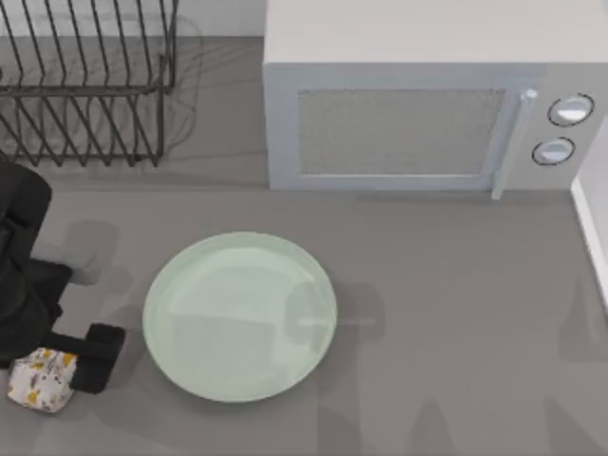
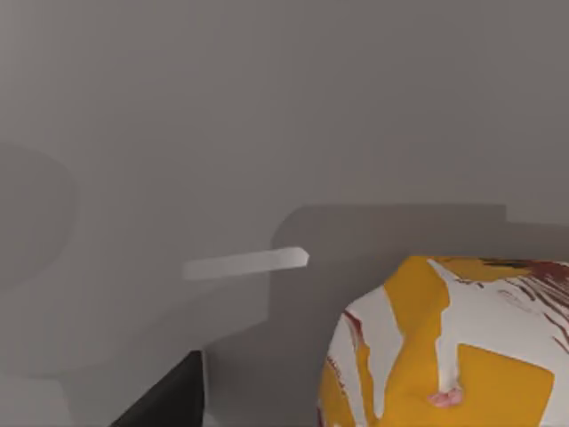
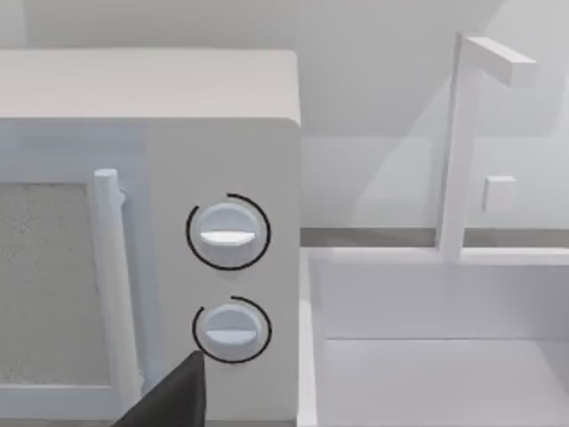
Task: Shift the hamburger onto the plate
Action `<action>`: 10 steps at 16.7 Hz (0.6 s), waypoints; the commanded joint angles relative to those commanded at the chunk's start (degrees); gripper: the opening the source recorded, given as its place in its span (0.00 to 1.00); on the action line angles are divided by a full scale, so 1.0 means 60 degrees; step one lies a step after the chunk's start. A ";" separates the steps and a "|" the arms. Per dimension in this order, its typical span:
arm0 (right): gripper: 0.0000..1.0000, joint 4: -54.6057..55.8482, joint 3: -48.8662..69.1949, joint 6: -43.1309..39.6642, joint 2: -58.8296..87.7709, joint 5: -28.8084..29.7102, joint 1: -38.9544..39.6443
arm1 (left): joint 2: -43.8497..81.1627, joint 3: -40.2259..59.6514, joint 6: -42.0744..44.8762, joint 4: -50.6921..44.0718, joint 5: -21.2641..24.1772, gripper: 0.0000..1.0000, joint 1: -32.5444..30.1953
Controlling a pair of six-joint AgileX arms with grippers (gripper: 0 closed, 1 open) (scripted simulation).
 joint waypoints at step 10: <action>1.00 0.0000 0.0000 0.0000 0.0000 0.0000 0.0000 | -0.1436 0.1659 -0.0054 -0.2924 0.0005 0.00 0.0001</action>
